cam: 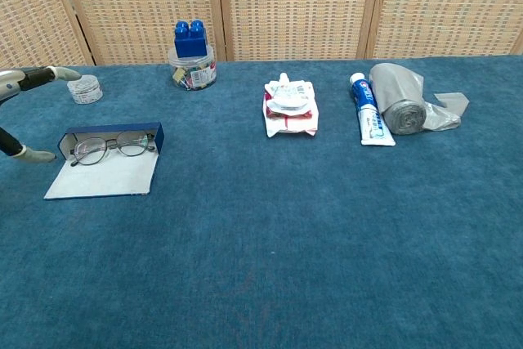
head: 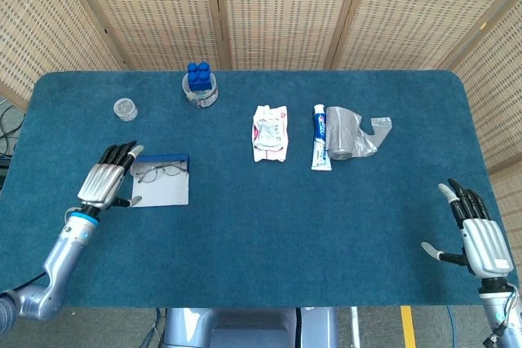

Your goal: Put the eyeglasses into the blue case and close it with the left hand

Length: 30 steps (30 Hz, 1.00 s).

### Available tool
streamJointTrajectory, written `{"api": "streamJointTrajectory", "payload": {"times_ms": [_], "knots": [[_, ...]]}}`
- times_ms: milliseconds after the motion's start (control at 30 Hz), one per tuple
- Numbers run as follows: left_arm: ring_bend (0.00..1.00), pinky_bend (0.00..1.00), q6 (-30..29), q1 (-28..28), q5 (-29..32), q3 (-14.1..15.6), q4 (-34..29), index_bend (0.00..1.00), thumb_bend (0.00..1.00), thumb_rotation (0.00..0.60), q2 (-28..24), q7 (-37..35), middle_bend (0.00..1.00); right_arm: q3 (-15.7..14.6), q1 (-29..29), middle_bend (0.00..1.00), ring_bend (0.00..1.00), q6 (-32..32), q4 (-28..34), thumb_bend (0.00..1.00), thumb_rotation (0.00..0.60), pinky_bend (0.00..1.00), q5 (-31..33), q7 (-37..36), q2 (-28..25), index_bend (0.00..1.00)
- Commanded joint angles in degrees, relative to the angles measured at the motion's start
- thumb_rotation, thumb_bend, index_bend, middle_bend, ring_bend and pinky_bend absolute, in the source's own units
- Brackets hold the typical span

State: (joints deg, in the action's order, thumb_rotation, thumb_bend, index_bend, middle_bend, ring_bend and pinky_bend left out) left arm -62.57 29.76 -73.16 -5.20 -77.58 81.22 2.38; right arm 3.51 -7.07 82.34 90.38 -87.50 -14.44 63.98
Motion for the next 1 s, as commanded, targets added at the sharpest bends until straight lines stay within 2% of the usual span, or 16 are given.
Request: {"api": "streamJointTrajectory", "payload": {"times_ms": [33,200,400,600,1000], "knots": [[0.00,0.00,-3.06,-2.45,-1.75,1.32,-0.71,0.00,0.04,0.600,2.03,0.28,0.00,-0.01,0.02,0.00,0.00,0.07,0.04,0.00,0.600,0.00,-0.05,-0.04,0.02,0.00],[0.00,0.00,-2.49,-3.06,-1.94,2.06,0.27,0.07,0.17,0.600,4.19,-0.14,0.00,-0.07,0.03,0.00,0.00,0.06,0.04,0.00,0.600,0.00,-0.08,-0.45,-0.02,0.00],[0.00,0.00,-1.56,-2.79,-1.29,1.35,3.04,0.13,0.24,0.600,6.97,0.25,0.00,-0.11,-0.04,0.00,0.00,-0.08,-0.09,0.00,0.600,0.00,-0.10,-0.99,-0.08,0.00],[0.00,0.00,0.49,-2.33,0.27,0.47,6.38,0.21,0.26,0.600,9.71,-0.11,0.00,-0.12,-0.14,0.00,0.00,-0.35,0.00,0.00,0.600,0.00,0.01,-1.17,-0.17,0.00],[0.00,0.00,0.75,-2.86,1.71,-0.47,10.53,0.26,0.27,0.600,13.55,0.74,0.00,-0.19,-0.18,0.00,0.00,-0.46,0.05,0.00,0.600,0.00,0.02,-1.48,-0.25,0.00]]}}
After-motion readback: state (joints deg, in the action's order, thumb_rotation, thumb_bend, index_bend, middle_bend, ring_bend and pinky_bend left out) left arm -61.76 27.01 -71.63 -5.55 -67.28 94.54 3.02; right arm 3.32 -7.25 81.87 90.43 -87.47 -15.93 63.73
